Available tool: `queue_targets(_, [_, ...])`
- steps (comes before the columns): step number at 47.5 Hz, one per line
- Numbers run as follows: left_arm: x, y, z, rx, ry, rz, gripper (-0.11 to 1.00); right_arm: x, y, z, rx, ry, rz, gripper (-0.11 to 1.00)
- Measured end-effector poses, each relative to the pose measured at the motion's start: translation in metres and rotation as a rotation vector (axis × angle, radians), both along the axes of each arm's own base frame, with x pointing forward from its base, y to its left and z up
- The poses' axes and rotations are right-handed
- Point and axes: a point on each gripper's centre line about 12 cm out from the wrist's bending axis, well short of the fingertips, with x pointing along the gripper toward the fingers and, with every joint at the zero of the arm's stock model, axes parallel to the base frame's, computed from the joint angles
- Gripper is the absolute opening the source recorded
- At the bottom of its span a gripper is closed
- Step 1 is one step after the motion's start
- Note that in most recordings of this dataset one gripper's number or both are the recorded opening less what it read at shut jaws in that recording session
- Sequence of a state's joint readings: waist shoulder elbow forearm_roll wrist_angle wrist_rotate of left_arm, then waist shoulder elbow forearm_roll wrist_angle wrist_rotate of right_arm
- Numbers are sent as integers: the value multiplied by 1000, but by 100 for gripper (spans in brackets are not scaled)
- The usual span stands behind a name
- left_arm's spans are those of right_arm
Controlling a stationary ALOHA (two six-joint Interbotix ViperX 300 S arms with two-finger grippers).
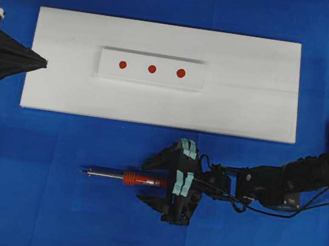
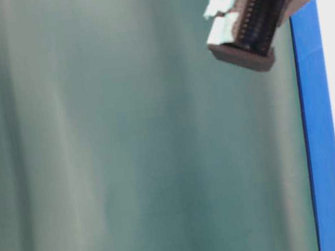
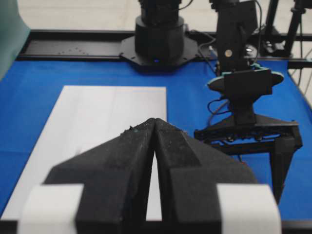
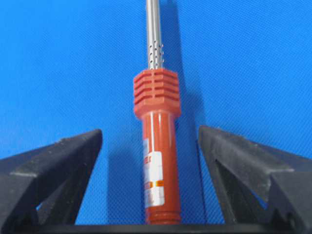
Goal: Touch the tip of the soldering iron to the mark.
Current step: 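Close the right gripper on the red handle and lift the iron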
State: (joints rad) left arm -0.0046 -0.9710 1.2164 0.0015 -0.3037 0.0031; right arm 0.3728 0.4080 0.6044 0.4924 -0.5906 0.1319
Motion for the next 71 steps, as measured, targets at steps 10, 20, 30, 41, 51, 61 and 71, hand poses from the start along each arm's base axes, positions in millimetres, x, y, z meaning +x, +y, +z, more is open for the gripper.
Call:
queue_targets(10, [0, 0, 0, 0, -2, 2, 0, -1, 0, 0, -21, -9, 7, 33])
queue_targets(20, [0, 0, 0, 0, 0, 2, 0, -3, -3, 0, -32, -38, -4, 6])
queue_targets(30, [0, 0, 0, 0, -2, 2, 0, -3, -3, 1, -33, -43, -4, 6])
queue_targets(41, [0, 0, 0, -3, -2, 0, 0, -5, -3, 7, -35, -36, 5, 6])
queue_targets(51, [0, 0, -2, -3, 3, 0, 0, -12, -6, 54, -43, -80, 42, 6])
queue_targets(61, [0, 0, -2, -5, 3, 0, 0, -24, -13, 104, -65, -89, 100, 6])
queue_targets(71, [0, 0, -2, -6, 3, 0, 0, -36, -20, 144, -79, -107, 144, 6])
